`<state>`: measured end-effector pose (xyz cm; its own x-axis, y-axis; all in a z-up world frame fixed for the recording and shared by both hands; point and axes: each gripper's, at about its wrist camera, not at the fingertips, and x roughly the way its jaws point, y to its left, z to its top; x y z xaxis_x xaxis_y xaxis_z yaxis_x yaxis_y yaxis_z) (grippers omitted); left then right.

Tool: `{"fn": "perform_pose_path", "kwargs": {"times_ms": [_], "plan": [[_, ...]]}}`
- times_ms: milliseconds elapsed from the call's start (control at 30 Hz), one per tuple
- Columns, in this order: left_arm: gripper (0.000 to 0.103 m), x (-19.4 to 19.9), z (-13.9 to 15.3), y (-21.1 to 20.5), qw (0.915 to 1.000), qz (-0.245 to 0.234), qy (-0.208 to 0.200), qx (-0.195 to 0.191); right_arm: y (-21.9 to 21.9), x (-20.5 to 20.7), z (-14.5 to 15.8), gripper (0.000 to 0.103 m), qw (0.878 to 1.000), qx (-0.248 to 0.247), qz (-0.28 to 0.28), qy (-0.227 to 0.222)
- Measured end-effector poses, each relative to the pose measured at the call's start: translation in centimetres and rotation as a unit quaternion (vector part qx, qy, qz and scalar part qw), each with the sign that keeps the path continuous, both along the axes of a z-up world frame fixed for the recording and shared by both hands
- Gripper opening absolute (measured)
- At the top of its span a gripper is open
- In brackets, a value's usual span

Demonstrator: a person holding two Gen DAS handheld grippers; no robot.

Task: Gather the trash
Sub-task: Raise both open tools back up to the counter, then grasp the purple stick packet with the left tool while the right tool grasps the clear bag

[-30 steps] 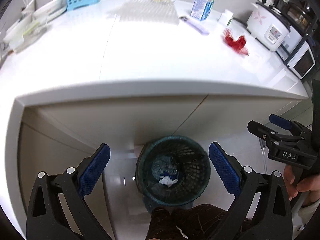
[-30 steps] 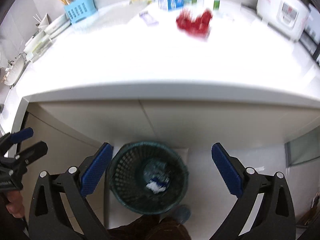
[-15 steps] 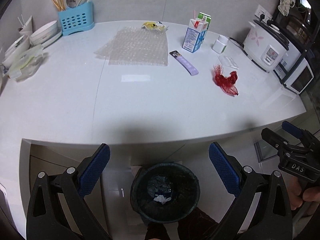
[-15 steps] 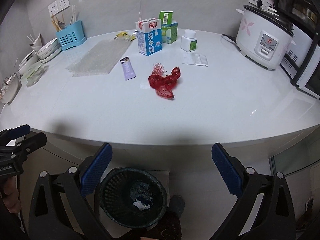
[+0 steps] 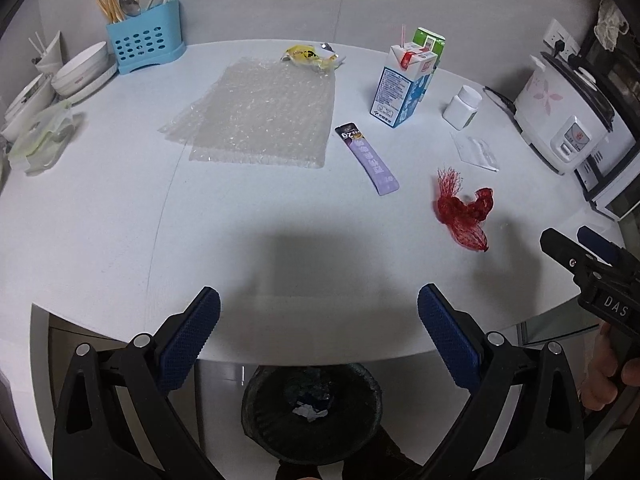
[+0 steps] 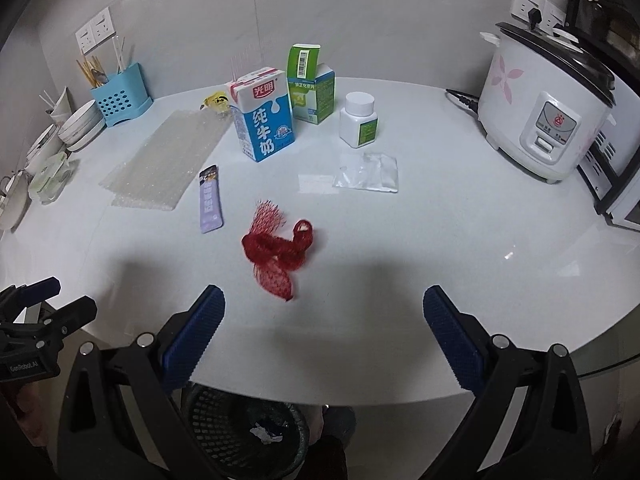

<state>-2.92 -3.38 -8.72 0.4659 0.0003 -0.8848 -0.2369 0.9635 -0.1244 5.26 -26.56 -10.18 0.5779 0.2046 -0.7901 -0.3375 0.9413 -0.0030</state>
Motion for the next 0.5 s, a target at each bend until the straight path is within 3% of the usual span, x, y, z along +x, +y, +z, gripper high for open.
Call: {"fn": "perform_pose_path", "kwargs": {"times_ms": [367,500], "plan": [[0.096,6.0,-1.1,-1.9,0.9993,0.033,0.017,-0.001,-0.7,8.7,-0.5,0.095,1.000,-0.003,0.022,0.016],[0.096,8.1,-1.5,-2.3,0.9985,0.049,0.023,0.002,-0.7,11.4,-0.8,0.091,0.999,-0.004,0.026,0.023]]}}
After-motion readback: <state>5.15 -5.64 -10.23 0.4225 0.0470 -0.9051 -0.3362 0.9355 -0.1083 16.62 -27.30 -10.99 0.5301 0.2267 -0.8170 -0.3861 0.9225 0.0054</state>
